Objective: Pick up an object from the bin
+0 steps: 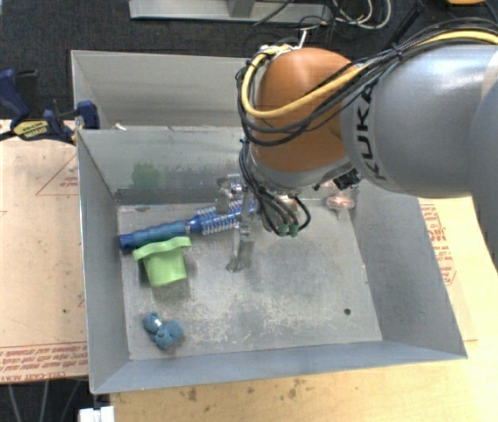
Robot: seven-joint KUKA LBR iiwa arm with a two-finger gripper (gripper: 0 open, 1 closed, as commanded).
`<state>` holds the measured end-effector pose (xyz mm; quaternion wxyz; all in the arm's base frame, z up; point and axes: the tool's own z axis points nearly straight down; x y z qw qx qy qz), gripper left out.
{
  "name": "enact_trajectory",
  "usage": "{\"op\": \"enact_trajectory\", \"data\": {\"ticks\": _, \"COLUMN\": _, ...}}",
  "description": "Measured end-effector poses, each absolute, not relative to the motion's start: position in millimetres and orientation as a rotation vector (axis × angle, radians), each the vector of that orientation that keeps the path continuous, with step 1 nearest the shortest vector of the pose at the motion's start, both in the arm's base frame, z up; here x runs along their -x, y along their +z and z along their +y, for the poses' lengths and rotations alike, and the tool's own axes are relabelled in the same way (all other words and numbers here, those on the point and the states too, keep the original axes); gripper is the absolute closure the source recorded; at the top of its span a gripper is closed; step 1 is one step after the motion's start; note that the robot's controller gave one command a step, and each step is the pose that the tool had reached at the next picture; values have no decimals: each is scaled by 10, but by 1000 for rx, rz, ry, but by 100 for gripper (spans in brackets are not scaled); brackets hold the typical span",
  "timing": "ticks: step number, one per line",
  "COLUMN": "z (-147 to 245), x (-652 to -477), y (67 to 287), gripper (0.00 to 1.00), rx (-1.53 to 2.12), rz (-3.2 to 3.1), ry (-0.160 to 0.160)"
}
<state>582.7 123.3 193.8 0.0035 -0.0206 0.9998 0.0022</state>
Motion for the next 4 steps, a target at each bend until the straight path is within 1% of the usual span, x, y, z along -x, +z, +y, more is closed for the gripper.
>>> {"op": "enact_trajectory", "data": {"ticks": 1, "z": 1375, "x": -6402, "y": 1107, "gripper": 0, "rx": -30, "rz": 3139, "ry": 3}}
{"op": "enact_trajectory", "data": {"ticks": 2, "z": 1367, "x": -6395, "y": 1154, "gripper": 100, "rx": -34, "rz": 3139, "ry": 4}}
{"op": "enact_trajectory", "data": {"ticks": 3, "z": 1416, "x": -6314, "y": 2552, "gripper": 100, "rx": -54, "rz": 3129, "ry": 7}}
{"op": "enact_trajectory", "data": {"ticks": 4, "z": 1561, "x": -6080, "y": 1791, "gripper": 100, "rx": 551, "rz": 3096, "ry": 2}}
